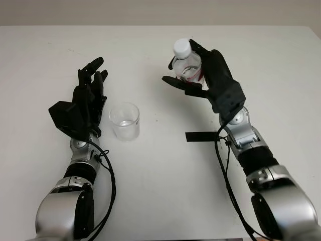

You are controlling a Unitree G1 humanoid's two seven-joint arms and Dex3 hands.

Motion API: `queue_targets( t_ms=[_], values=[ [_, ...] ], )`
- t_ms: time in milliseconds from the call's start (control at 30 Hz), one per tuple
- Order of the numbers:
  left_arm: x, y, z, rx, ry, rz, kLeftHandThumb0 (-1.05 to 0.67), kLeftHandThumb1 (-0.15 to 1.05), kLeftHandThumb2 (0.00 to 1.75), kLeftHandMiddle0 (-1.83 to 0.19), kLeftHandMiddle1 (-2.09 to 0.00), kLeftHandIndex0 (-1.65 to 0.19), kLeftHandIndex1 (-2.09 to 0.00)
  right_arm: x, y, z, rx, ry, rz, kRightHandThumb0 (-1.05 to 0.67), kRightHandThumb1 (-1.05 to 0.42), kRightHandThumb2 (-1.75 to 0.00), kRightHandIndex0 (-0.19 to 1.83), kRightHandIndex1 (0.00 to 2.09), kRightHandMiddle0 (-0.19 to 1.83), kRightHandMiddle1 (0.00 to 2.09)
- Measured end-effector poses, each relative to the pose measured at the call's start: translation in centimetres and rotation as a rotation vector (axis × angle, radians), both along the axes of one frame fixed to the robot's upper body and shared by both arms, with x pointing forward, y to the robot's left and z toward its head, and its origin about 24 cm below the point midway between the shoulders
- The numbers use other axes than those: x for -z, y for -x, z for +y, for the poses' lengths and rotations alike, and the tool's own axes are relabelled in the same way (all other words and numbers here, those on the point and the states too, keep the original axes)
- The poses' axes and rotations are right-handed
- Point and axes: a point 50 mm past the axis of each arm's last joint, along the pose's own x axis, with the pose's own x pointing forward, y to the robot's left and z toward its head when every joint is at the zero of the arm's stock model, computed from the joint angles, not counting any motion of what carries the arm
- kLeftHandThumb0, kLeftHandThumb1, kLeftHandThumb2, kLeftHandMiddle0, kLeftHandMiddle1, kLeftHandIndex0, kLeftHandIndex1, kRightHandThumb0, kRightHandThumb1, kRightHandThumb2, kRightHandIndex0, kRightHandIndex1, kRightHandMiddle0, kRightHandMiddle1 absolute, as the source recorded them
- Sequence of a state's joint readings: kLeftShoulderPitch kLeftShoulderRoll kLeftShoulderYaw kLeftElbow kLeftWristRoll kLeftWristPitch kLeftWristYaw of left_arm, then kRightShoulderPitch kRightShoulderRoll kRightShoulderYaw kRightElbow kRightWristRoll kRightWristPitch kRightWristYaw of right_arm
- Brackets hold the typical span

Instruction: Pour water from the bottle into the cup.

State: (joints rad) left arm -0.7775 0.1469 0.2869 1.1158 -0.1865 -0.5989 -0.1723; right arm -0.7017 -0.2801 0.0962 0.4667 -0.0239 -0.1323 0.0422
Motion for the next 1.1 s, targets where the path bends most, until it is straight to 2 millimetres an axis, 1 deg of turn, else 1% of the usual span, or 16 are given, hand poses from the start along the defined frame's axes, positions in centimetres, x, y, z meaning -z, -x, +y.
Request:
queue_targets(
  t_ms=[67, 200, 300, 467, 667, 867, 1100],
  values=[
    [0.0, 0.0, -0.1, 0.001, 0.001, 0.001, -1.05, 1.05, 0.45, 0.19, -0.91, 0.19, -1.13, -0.3, 0.7, -0.5, -0.013, -0.065, 0.057, -0.39, -1.05, -0.36, 1.28, 2.09, 0.96, 2.09],
    [0.1, 0.0, -0.2, 0.004, 0.003, 0.002, -1.05, 1.05, 0.45, 0.19, -0.9, 0.19, -1.12, -1.0, 1.9, -1.3, -0.037, -0.163, 0.111, -0.37, -1.05, -0.37, 1.33, 2.09, 0.95, 2.09],
    [0.1, 0.0, -0.2, 0.008, 0.009, 0.004, -1.05, 1.05, 0.44, 0.19, -0.94, 0.19, -1.16, -1.3, 2.6, -1.7, -0.052, -0.21, 0.145, -0.37, -1.05, -0.37, 1.41, 2.09, 0.98, 2.09],
    [0.2, 0.0, -0.2, 0.012, 0.016, 0.006, -1.05, 1.05, 0.44, 0.19, -0.96, 0.19, -1.18, -1.5, 3.5, -2.2, -0.06, -0.272, 0.203, -0.38, -1.05, -0.38, 1.42, 2.09, 1.03, 2.09],
    [0.2, 0.0, -0.2, 0.016, 0.015, 0.011, -1.05, 1.05, 0.45, 0.19, -0.94, 0.19, -1.16, -0.6, 3.9, -2.0, -0.038, -0.368, 0.271, -0.38, -1.05, -0.38, 1.47, 2.09, 1.08, 2.09],
    [0.2, 0.0, -0.3, 0.023, 0.01, 0.01, -1.05, 1.05, 0.46, 0.19, -0.83, 0.19, -1.02, 0.4, 4.1, -1.9, -0.003, -0.39, 0.322, -0.38, -1.05, -0.39, 1.53, 2.09, 1.13, 2.09],
    [0.2, 0.0, -0.3, 0.03, 0.009, 0.011, -1.05, 1.05, 0.45, 0.19, -0.86, 0.19, -1.07, 1.7, 4.4, -1.7, 0.022, -0.352, 0.348, -0.41, -1.05, -0.37, 1.54, 2.09, 1.11, 2.09]
  ],
)
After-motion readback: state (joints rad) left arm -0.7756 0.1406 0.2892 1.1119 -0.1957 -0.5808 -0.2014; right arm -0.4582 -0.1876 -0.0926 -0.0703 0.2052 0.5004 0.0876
